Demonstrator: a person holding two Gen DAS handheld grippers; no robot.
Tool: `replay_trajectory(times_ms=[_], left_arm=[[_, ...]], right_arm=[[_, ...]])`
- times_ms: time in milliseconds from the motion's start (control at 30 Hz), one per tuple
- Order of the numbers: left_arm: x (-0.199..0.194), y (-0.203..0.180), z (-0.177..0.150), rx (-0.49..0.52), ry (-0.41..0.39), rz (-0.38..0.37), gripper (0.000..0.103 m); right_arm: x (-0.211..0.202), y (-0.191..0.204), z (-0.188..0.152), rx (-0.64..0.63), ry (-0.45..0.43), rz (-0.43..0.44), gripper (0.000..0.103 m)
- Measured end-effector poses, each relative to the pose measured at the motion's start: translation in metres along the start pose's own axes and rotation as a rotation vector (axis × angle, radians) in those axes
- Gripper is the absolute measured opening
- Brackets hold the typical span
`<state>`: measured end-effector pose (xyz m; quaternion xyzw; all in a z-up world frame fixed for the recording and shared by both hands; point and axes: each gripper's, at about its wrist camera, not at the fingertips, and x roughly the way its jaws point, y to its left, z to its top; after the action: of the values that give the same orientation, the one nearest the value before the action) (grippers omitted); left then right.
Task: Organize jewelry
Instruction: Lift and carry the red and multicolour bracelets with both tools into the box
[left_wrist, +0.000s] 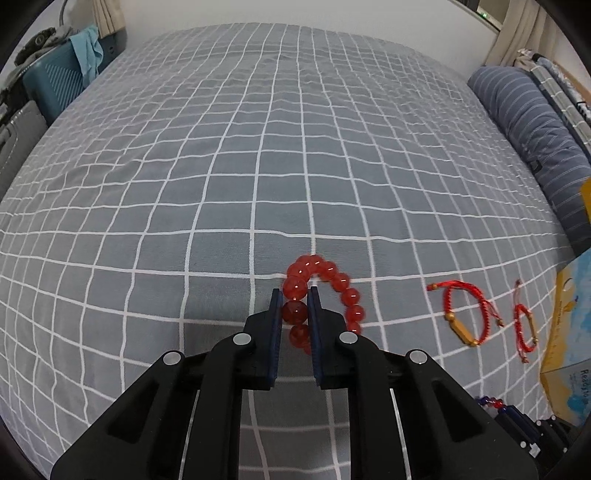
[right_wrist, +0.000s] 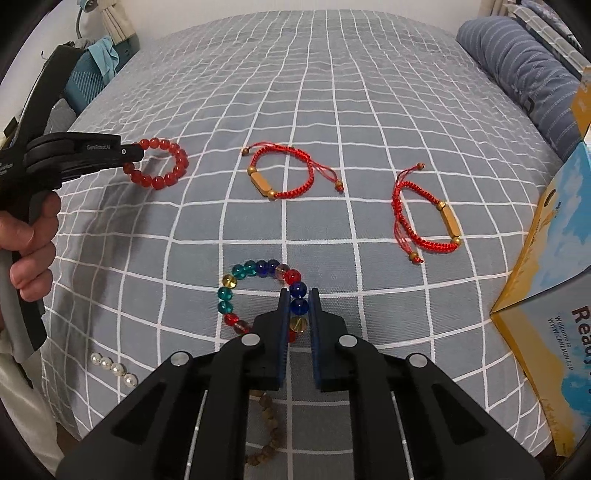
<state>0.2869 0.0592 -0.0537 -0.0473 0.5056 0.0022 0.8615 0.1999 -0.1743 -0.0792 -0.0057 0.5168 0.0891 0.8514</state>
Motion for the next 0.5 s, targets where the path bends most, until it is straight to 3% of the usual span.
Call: replay_trajectory(times_ms=[500], left_arm=[[-0.046,-0.011,-0.008,0.024,-0.05,-0.015,0.013]], right_arm=[[-0.031,0.0,0.004,-0.012,-0.069,0.009,0.009]])
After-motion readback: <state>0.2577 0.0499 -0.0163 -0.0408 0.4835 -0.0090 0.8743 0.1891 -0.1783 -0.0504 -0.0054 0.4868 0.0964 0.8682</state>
